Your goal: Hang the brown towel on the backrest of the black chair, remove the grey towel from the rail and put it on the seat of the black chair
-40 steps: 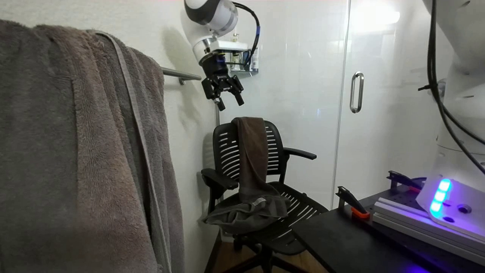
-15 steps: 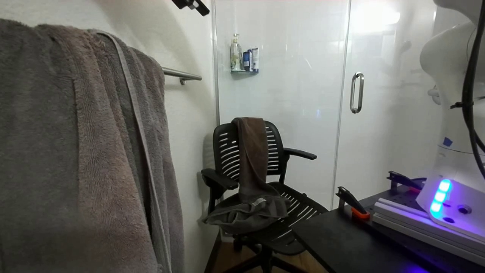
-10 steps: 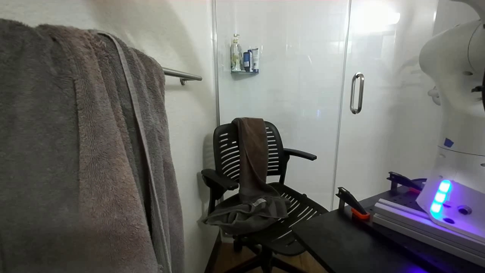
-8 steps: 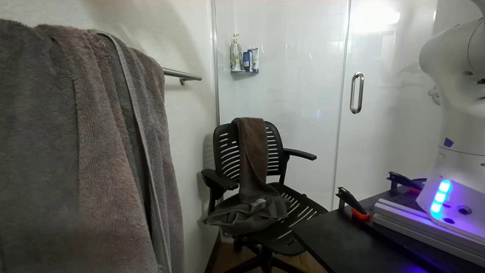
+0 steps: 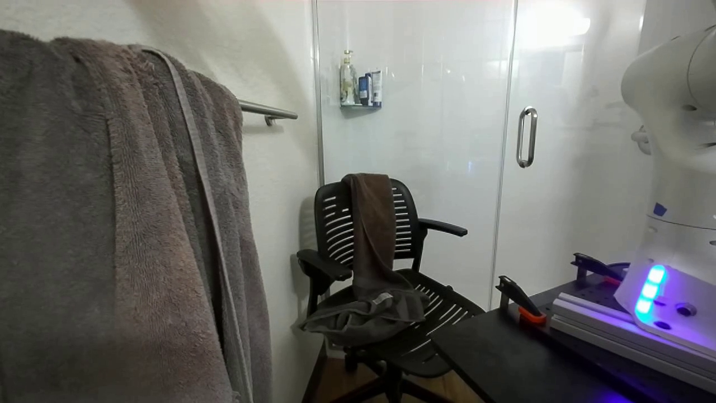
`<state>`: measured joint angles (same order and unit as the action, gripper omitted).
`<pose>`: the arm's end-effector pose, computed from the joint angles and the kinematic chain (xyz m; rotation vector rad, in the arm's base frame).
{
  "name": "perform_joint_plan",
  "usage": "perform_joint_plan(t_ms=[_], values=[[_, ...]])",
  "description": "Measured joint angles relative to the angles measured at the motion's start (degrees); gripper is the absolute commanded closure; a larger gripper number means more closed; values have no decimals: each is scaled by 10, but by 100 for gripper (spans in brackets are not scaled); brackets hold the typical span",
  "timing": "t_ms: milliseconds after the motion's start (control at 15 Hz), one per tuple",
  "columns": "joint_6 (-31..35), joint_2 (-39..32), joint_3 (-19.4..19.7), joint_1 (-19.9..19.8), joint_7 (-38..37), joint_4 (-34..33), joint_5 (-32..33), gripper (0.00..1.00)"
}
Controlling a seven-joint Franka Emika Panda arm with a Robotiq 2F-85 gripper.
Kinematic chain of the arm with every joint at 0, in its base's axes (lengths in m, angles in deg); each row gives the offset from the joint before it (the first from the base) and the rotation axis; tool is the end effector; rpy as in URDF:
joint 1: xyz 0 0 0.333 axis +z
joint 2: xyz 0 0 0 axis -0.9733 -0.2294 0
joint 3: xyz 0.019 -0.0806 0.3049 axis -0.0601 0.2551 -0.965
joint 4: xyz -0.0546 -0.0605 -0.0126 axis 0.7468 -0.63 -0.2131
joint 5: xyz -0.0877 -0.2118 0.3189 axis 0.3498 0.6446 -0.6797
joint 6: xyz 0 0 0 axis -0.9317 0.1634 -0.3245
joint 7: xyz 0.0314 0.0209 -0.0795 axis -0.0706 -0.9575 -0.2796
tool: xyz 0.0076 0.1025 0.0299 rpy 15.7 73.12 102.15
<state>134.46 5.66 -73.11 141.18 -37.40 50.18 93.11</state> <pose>0.1807 0.5435 0.5791 2.3508 0.3275 0.8420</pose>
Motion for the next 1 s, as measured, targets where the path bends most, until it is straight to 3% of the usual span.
perform_joint_plan(t_ms=[267,600,800,1000], values=[[129,0,-12,0,4,0,33,0],[286,2,-14,-5,-41,-1,25,0],[298,2,-14,-6,-46,-1,25,0],[327,2,-14,-6,-48,-4,-38,0]])
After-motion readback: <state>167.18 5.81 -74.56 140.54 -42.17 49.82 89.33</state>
